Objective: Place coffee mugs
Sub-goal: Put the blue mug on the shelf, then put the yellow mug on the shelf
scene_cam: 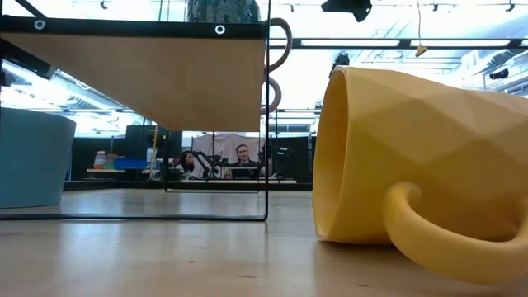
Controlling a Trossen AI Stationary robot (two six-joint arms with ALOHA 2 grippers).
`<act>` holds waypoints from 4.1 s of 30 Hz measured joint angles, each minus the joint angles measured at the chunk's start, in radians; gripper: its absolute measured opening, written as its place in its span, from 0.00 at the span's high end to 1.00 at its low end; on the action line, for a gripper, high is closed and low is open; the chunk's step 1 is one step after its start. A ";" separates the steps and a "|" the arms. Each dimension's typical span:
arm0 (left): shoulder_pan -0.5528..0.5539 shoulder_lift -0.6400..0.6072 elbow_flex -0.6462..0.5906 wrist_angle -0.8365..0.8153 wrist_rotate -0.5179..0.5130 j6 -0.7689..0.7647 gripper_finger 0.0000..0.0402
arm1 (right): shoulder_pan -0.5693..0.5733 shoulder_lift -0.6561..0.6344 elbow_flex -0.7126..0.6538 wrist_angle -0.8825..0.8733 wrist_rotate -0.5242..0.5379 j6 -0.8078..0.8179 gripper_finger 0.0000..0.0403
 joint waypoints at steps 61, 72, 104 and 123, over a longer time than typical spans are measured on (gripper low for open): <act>0.331 0.000 0.671 -0.402 -0.126 0.399 0.86 | 0.000 0.000 0.000 0.000 0.000 0.000 0.55; 0.388 0.085 0.669 -0.382 -0.135 0.526 0.85 | 0.000 0.000 0.000 0.000 0.000 0.000 0.55; 0.403 0.124 0.668 -0.336 -0.136 0.545 0.73 | 0.000 0.000 0.000 0.000 0.000 0.008 0.55; 0.403 0.121 0.704 -0.356 -0.106 0.577 0.54 | 0.000 0.000 0.000 0.000 0.000 0.009 0.55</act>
